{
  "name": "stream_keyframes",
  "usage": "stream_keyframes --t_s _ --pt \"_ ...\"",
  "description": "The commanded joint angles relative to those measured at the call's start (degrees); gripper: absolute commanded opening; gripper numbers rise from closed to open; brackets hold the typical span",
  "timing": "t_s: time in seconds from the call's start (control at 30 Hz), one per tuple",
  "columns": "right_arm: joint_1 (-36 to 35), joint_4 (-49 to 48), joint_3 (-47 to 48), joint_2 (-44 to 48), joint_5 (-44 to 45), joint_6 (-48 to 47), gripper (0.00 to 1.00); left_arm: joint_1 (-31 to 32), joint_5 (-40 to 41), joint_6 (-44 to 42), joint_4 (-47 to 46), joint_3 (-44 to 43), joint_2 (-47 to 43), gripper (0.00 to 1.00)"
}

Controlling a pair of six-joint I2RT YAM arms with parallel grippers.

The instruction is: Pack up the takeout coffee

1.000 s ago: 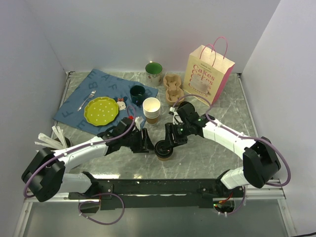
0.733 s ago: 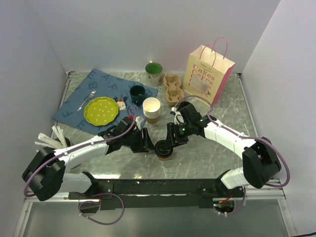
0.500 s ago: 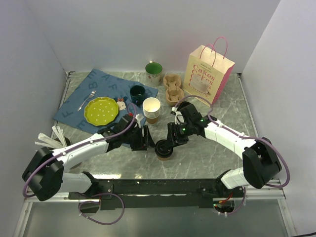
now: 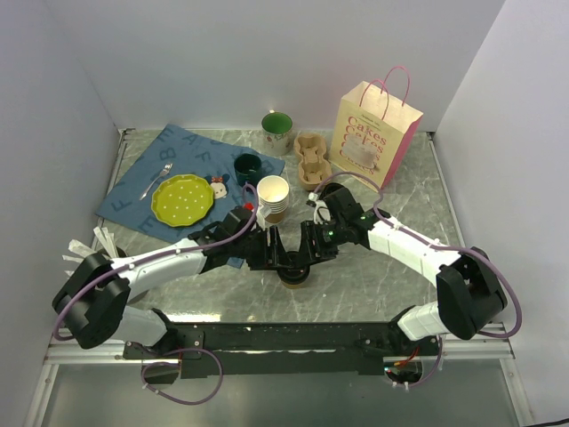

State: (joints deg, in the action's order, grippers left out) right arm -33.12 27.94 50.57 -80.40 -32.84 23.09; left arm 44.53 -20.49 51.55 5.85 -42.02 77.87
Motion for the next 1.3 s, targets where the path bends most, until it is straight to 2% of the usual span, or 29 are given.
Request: stream_keyframes --t_s 0.0,0.17,0.4,0.53,0.7,1.27 --pt "-0.1 0.5 0.4 -0.6 3.2 -1.1 0.52 0.6 2.4 -1.0 -1.3 -0.5 0.3 0.62" --pt "1.1 1.1 1.0 0.4 1.5 -1.0 0.54 0.6 2.9 -2.1 -0.7 0.2 0.4 0.61" --pt "5.3 3.1 4.4 4.5 -4.4 -0.7 0.62 0.6 3.6 -2.5 -0.1 1.0 1.3 0.6" --pt "7.3 4.2 5.9 6.0 -5.9 -1.1 0.62 0.6 3.4 -2.9 0.2 1.0 1.9 0.59" --pt "9.4 4.7 4.3 7.0 -5.7 -1.6 0.54 0.6 3.0 -3.5 0.8 0.0 3.2 0.59" --pt "11.1 -1.3 -2.5 -1.2 -10.5 -5.3 0.4 0.6 2.4 -4.3 2.6 -1.3 5.2 0.58"
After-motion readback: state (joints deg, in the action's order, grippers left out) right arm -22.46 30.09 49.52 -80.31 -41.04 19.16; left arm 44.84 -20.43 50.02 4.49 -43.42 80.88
